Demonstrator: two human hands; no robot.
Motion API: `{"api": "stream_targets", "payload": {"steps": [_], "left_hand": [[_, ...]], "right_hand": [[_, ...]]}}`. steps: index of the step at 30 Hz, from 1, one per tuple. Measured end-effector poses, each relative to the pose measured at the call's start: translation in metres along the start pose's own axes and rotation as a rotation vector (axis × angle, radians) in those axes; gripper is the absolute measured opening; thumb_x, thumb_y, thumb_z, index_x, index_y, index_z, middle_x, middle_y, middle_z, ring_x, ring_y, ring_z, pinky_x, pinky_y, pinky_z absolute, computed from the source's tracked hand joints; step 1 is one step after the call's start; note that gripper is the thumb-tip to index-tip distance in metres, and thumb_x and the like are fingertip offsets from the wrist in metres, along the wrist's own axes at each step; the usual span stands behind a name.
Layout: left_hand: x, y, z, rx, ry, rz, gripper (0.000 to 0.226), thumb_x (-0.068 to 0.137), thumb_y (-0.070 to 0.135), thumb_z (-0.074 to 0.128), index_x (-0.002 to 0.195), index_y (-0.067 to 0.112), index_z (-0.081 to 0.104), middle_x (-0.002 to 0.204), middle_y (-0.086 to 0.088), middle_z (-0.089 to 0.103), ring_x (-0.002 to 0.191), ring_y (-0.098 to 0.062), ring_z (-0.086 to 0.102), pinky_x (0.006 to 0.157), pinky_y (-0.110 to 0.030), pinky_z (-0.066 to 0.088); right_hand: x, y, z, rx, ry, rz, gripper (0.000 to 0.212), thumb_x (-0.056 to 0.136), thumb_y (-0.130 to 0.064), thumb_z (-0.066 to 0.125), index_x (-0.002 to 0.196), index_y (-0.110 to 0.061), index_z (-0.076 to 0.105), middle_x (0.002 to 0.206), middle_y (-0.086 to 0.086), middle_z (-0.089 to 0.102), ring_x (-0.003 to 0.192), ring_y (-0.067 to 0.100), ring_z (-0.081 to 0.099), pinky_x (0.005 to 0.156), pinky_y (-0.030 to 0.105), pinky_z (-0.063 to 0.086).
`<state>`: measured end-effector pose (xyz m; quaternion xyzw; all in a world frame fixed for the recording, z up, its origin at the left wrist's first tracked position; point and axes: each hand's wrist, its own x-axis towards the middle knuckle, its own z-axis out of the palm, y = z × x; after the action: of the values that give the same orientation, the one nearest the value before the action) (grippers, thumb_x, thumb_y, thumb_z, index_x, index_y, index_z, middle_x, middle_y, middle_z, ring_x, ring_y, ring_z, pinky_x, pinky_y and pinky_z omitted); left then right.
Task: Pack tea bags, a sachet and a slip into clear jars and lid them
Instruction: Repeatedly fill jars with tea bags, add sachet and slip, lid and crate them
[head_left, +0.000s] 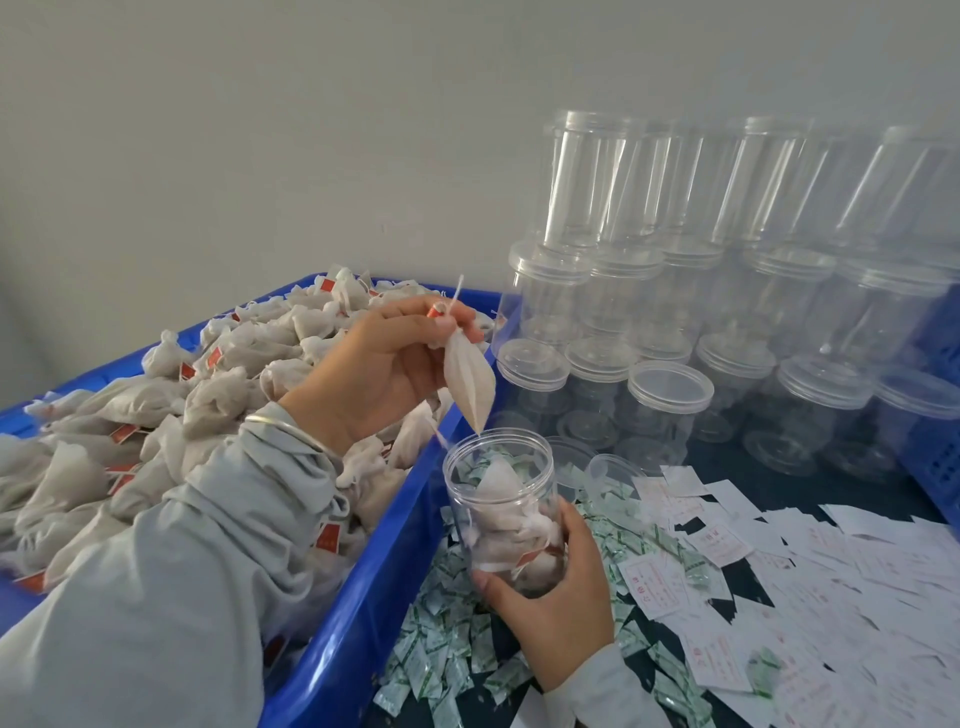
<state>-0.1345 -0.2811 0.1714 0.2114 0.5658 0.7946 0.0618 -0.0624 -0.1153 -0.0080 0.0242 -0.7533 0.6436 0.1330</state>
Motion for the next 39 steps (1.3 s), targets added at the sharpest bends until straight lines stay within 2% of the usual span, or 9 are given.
{"api": "stream_targets", "payload": {"steps": [8, 12, 15, 23, 28, 32, 35, 37, 39], "left_hand": [[-0.002, -0.013, 0.010, 0.148, -0.264, -0.164, 0.029, 0.078, 0.001, 0.049, 0.080, 0.012, 0.076, 0.084, -0.007, 0.071, 0.076, -0.016, 0.067, 0.070, -0.026, 0.056], [-0.003, -0.014, 0.010, 0.169, -0.207, -0.205, 0.021, 0.077, 0.002, 0.056, 0.080, 0.012, 0.074, 0.076, -0.007, 0.069, 0.067, -0.014, 0.066, 0.063, -0.022, 0.055], [-0.002, -0.011, 0.010, 0.220, -0.130, -0.208, 0.007, 0.075, 0.005, 0.070, 0.081, 0.010, 0.070, 0.064, -0.004, 0.063, 0.051, -0.011, 0.057, 0.050, -0.017, 0.050], [-0.004, -0.015, 0.017, 0.876, -0.039, -0.175, 0.008, 0.079, 0.014, 0.074, 0.077, 0.008, 0.068, 0.058, -0.005, 0.062, 0.044, -0.009, 0.054, 0.047, -0.015, 0.046], [-0.009, -0.021, 0.025, 1.096, -0.203, -0.145, 0.011, 0.079, 0.025, 0.075, 0.081, 0.016, 0.069, 0.068, -0.001, 0.071, 0.058, -0.008, 0.067, 0.063, -0.019, 0.056], [-0.011, -0.025, 0.030, 0.995, -0.256, -0.155, 0.013, 0.078, 0.023, 0.076, 0.089, 0.018, 0.070, 0.080, 0.008, 0.074, 0.072, -0.006, 0.071, 0.069, -0.013, 0.053], [-0.010, -0.025, 0.029, 0.904, -0.156, -0.066, 0.015, 0.078, 0.025, 0.075, 0.092, 0.020, 0.071, 0.085, 0.008, 0.074, 0.079, -0.005, 0.070, 0.074, -0.016, 0.054], [-0.009, -0.025, 0.028, 0.898, -0.095, -0.001, 0.033, 0.071, 0.046, 0.074, 0.100, 0.032, 0.067, 0.099, 0.014, 0.071, 0.093, 0.003, 0.065, 0.081, -0.014, 0.052], [-0.008, -0.029, 0.030, 0.958, -0.175, -0.039, 0.066, 0.059, 0.066, 0.071, 0.117, 0.043, 0.052, 0.121, 0.022, 0.058, 0.111, 0.009, 0.054, 0.092, -0.014, 0.046]], "right_hand": [[0.000, -0.003, -0.001, 0.038, 0.006, 0.000, 0.101, 0.045, -0.028, 0.092, 0.130, -0.037, 0.039, 0.127, -0.007, 0.052, 0.118, 0.015, 0.053, 0.101, 0.042, 0.045], [0.000, -0.004, -0.001, 0.027, 0.002, -0.004, 0.102, 0.044, -0.028, 0.092, 0.131, -0.035, 0.039, 0.128, -0.004, 0.052, 0.118, 0.015, 0.052, 0.101, 0.043, 0.045], [-0.001, -0.006, -0.001, 0.014, 0.009, -0.010, 0.100, 0.038, -0.046, 0.084, 0.125, -0.045, 0.036, 0.129, -0.008, 0.050, 0.120, 0.014, 0.051, 0.100, 0.042, 0.045], [-0.001, -0.008, 0.000, -0.128, 0.122, -0.188, 0.092, 0.041, -0.040, 0.083, 0.120, -0.050, 0.036, 0.125, -0.022, 0.042, 0.119, 0.018, 0.049, 0.099, 0.047, 0.045], [0.000, -0.010, -0.002, -0.175, 0.226, -0.265, 0.092, 0.042, -0.040, 0.083, 0.120, -0.055, 0.036, 0.122, -0.024, 0.042, 0.113, 0.009, 0.046, 0.093, 0.039, 0.046], [0.001, -0.008, -0.001, -0.075, 0.193, -0.159, 0.095, 0.039, -0.034, 0.089, 0.117, -0.055, 0.038, 0.123, -0.021, 0.045, 0.118, 0.015, 0.049, 0.096, 0.044, 0.046], [0.003, -0.006, -0.003, -0.003, 0.155, -0.082, 0.095, 0.045, -0.020, 0.094, 0.117, -0.050, 0.040, 0.124, -0.017, 0.048, 0.119, 0.014, 0.051, 0.097, 0.039, 0.048], [0.003, -0.007, -0.006, 0.063, 0.151, -0.063, 0.091, 0.048, -0.017, 0.094, 0.119, -0.045, 0.044, 0.124, -0.013, 0.052, 0.112, 0.005, 0.057, 0.089, 0.024, 0.051], [0.004, -0.014, -0.009, 0.153, 0.145, -0.074, 0.093, 0.049, -0.017, 0.094, 0.128, -0.029, 0.047, 0.125, -0.002, 0.057, 0.105, 0.001, 0.061, 0.080, 0.014, 0.052]]}}
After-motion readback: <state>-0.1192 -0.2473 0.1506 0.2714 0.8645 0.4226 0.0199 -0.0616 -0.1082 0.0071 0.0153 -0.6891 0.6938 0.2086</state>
